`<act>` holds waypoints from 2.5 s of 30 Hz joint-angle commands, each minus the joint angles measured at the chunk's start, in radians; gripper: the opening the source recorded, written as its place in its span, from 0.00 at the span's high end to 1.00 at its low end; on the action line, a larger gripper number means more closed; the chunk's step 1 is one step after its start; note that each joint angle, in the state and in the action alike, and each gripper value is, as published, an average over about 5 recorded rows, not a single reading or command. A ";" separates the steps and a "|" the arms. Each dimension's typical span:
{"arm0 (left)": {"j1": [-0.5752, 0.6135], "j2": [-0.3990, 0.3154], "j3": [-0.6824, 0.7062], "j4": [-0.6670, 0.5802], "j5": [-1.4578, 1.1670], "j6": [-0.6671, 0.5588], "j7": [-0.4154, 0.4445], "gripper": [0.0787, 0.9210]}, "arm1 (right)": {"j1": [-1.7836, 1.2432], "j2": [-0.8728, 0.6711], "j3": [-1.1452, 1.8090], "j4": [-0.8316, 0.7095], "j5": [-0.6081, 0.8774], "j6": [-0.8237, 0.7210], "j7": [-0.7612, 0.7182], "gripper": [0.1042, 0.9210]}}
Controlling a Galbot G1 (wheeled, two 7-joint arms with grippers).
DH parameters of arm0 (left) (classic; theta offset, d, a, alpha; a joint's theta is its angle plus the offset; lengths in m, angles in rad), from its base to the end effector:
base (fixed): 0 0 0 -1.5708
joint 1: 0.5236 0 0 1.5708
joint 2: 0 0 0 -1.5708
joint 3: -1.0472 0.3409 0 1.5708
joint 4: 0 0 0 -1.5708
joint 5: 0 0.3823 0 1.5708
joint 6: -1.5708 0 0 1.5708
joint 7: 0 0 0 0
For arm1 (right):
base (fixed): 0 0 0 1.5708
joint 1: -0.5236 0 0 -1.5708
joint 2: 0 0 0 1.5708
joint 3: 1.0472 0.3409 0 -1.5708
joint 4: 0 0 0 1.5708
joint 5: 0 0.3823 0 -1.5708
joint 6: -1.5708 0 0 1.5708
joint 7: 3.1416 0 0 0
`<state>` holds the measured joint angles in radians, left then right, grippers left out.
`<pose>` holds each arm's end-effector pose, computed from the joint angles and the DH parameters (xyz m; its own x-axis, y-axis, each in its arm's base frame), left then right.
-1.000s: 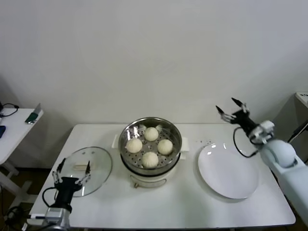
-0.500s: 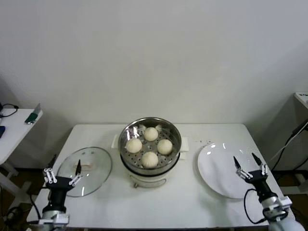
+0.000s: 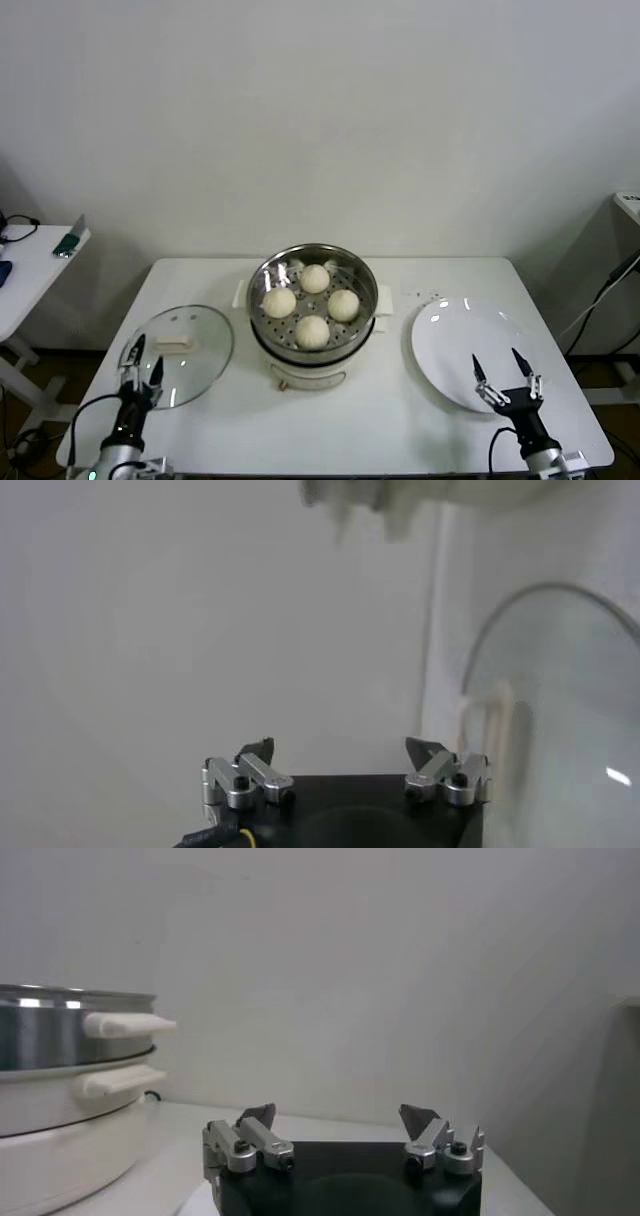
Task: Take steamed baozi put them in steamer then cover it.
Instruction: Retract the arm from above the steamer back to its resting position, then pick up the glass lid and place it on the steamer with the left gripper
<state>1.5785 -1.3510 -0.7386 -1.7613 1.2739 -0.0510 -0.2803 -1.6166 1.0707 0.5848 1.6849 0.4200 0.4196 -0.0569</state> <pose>0.1923 0.1367 -0.3967 -0.9929 -0.1184 0.0114 0.0110 0.0039 0.9999 0.1846 -0.1630 -0.4148 -0.9954 -0.0918 0.0259 -0.0934 0.9929 -0.0736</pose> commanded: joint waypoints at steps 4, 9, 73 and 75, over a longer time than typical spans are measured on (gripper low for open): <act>-0.088 0.010 0.011 0.165 0.214 0.046 -0.034 0.12 | -0.034 0.037 -0.001 0.017 -0.038 0.018 0.018 0.12; -0.143 -0.002 0.026 0.213 0.207 0.055 -0.035 0.12 | -0.040 0.047 0.005 0.016 -0.041 0.023 0.010 0.12; -0.251 0.128 0.043 0.113 -0.184 0.097 0.177 0.92 | -0.110 0.089 0.044 0.063 -0.103 0.040 -0.033 0.12; -0.235 0.163 0.032 0.033 -0.247 0.137 0.220 0.92 | -0.110 0.089 0.047 0.065 -0.109 0.030 -0.028 0.12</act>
<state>1.2941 -1.2436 -0.7077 -1.5232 1.1909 0.0271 -0.1678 -1.7276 1.1607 0.6343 1.7515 0.3127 0.4512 -0.0860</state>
